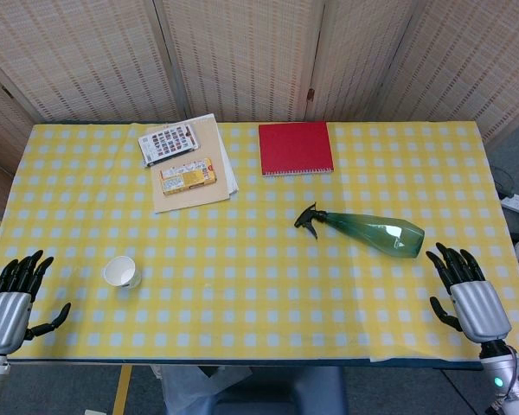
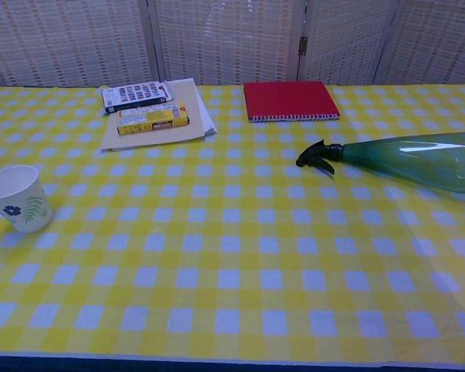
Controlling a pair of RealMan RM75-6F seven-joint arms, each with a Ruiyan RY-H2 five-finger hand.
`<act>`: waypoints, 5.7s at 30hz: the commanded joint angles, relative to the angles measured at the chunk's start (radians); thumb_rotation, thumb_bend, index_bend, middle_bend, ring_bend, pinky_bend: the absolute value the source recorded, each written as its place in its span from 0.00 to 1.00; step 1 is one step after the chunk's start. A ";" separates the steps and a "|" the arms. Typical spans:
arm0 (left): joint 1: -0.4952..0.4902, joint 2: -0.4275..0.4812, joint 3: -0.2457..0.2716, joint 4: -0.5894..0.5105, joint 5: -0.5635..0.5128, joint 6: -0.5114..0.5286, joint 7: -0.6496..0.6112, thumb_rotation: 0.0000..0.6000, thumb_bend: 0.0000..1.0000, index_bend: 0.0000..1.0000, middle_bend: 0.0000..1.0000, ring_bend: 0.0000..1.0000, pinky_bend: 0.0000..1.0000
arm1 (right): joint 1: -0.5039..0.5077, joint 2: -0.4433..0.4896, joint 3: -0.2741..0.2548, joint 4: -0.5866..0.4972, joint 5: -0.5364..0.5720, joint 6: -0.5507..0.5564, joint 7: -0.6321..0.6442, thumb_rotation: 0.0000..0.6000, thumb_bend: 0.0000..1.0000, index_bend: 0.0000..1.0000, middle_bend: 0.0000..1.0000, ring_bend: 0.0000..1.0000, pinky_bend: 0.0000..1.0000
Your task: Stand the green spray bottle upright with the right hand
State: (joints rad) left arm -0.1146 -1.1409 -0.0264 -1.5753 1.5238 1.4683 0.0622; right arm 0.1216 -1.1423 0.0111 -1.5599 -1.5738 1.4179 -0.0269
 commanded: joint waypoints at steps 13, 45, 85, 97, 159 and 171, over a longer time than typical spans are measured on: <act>-0.014 0.012 0.007 -0.011 0.042 0.000 -0.078 0.36 0.37 0.00 0.04 0.00 0.01 | 0.130 -0.013 0.086 -0.085 0.168 -0.231 -0.076 1.00 0.44 0.00 0.00 0.01 0.00; -0.004 0.094 0.022 0.020 0.033 -0.004 -0.329 0.37 0.37 0.01 0.04 0.01 0.01 | 0.926 -0.478 0.165 0.401 1.373 -0.683 -0.846 1.00 0.44 0.00 0.03 0.04 0.00; -0.006 0.097 0.023 0.039 0.047 0.001 -0.371 0.37 0.37 0.05 0.04 0.02 0.01 | 0.818 -0.524 0.186 0.475 1.006 -0.493 -0.570 1.00 0.44 0.57 0.60 0.60 0.72; -0.017 0.092 0.024 0.040 0.038 -0.025 -0.364 0.37 0.37 0.05 0.04 0.03 0.02 | 0.610 -0.568 0.301 0.372 0.539 -0.172 0.227 1.00 0.44 0.58 0.61 0.63 0.72; -0.021 0.093 0.021 0.032 0.015 -0.046 -0.351 0.37 0.37 0.07 0.04 0.03 0.03 | 0.375 -1.018 0.225 1.264 0.143 0.242 1.218 1.00 0.44 0.58 0.59 0.56 0.66; -0.021 0.091 0.021 0.032 0.018 -0.046 -0.347 0.37 0.37 0.07 0.04 0.03 0.03 | 0.340 -1.004 0.195 1.281 0.126 0.246 1.224 1.00 0.44 0.51 0.52 0.51 0.60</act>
State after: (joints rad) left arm -0.1360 -1.0501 -0.0055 -1.5432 1.5419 1.4229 -0.2845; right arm 0.4634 -2.1478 0.2080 -0.2794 -1.4462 1.6635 1.1982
